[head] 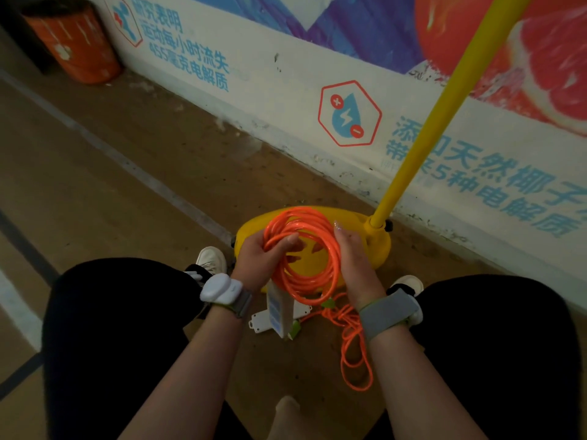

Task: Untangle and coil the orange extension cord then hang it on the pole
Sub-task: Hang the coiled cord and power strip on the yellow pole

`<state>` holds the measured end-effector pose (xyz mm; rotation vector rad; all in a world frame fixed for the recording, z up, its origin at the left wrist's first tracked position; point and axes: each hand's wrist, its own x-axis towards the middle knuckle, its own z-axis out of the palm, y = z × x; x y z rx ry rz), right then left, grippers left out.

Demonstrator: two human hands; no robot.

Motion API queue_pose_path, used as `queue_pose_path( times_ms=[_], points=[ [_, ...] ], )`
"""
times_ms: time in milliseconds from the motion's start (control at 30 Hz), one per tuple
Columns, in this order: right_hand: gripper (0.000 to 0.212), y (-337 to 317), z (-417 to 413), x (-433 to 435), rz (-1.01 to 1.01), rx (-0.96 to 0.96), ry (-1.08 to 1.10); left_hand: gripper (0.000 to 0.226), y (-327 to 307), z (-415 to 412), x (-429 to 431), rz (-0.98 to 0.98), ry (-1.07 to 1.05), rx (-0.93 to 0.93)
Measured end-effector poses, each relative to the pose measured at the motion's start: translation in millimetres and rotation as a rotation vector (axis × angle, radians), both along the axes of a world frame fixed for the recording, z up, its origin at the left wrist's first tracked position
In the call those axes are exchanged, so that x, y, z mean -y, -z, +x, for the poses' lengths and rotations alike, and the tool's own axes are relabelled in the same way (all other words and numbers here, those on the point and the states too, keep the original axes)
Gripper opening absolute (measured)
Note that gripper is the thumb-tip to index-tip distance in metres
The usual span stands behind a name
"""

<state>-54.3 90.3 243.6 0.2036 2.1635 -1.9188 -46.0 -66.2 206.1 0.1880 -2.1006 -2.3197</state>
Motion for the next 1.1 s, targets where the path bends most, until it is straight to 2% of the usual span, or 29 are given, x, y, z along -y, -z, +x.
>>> queue_pose_path(
  times_ms=[67,167,267,467,600,700,867,1100],
  points=[
    [0.045,-10,-2,-2,-0.038,-0.026,-0.098,0.008,-17,-6,-1,-0.025,-0.027,-0.069],
    [0.040,-27,-8,-4,-0.056,-0.085,-0.177,0.024,-41,-17,-3,-0.055,-0.063,-0.187],
    [0.033,-43,-23,-8,0.060,-0.221,-0.130,0.047,-65,-28,-4,-0.129,-0.043,-0.323],
    [0.042,-98,-44,-15,0.161,-0.507,-0.135,0.068,-121,-55,-1,-0.296,0.070,-0.464],
    [0.044,-145,-53,-20,0.187,-0.606,-0.081,0.059,-170,-66,-6,-0.413,0.087,-0.579],
    [0.035,-180,-55,-24,0.138,-0.649,-0.052,0.048,-201,-76,-12,-0.501,0.081,-0.661],
    [0.017,-251,-53,-34,0.010,-0.717,-0.022,0.043,-263,-88,-31,-0.364,0.055,-0.784],
    [0.025,-319,-65,-44,-0.006,-0.854,0.032,0.043,-334,-117,-55,-0.135,0.087,-0.856]
  ],
)
